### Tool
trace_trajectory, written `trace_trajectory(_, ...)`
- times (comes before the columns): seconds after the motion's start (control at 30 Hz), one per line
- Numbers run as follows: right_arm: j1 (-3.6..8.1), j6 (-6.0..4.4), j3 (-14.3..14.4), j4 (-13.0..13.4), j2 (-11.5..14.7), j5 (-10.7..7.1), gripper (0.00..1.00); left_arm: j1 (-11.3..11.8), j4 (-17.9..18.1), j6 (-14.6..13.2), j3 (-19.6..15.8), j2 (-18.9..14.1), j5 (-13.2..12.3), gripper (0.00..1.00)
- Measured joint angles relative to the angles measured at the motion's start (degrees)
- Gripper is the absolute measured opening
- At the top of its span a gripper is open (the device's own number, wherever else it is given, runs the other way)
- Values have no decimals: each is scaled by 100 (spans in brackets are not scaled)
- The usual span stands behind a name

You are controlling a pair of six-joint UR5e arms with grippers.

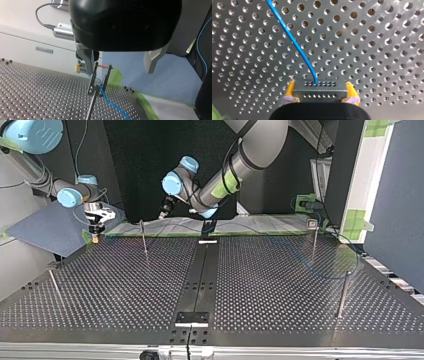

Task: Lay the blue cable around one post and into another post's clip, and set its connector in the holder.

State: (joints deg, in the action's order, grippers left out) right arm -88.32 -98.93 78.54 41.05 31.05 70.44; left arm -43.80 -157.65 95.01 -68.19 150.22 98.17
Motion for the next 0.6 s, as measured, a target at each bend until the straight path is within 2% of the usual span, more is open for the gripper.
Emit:
trace_trajectory(0.23, -2, -6, 0, -3, -5, -7, 0, -22, -10, 17, 1, -1, 297, 100)
trace_trajectory(0.6, -4, -9, -1, -3, -6, -12, 0, -27, -12, 67, 1, -3, 355, 100)
